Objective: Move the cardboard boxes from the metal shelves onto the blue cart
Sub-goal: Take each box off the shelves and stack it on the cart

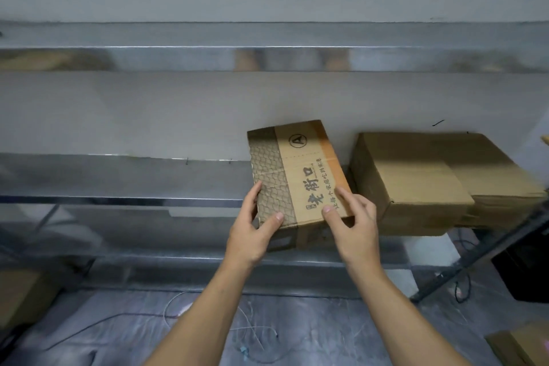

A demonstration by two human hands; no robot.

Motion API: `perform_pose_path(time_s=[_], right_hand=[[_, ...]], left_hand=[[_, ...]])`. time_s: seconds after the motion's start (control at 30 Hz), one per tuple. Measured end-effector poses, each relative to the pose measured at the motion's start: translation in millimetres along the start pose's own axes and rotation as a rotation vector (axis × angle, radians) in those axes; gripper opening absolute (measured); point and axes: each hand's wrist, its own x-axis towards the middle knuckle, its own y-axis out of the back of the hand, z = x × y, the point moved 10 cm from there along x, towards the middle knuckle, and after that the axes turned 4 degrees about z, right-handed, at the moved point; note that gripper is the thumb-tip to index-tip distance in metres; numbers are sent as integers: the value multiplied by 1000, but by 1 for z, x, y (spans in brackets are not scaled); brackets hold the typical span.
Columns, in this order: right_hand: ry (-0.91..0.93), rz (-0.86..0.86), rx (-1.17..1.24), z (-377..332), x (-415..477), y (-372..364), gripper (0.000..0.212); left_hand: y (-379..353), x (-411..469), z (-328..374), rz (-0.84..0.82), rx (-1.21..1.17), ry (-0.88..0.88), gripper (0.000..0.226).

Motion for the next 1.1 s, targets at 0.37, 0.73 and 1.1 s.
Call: perform_pose_path(time_s=[0.37, 0.73, 1.1], right_hand=[[177, -342, 119, -52, -64, -71, 61], [401, -694, 217, -163, -171, -216, 51], [476, -904, 380, -286, -316, -383, 52]], left_hand=[[106, -94, 17, 332, -54, -75, 68], [280, -176, 41, 748, 14, -124, 72], [488, -260, 65, 1063, 74, -183, 74]])
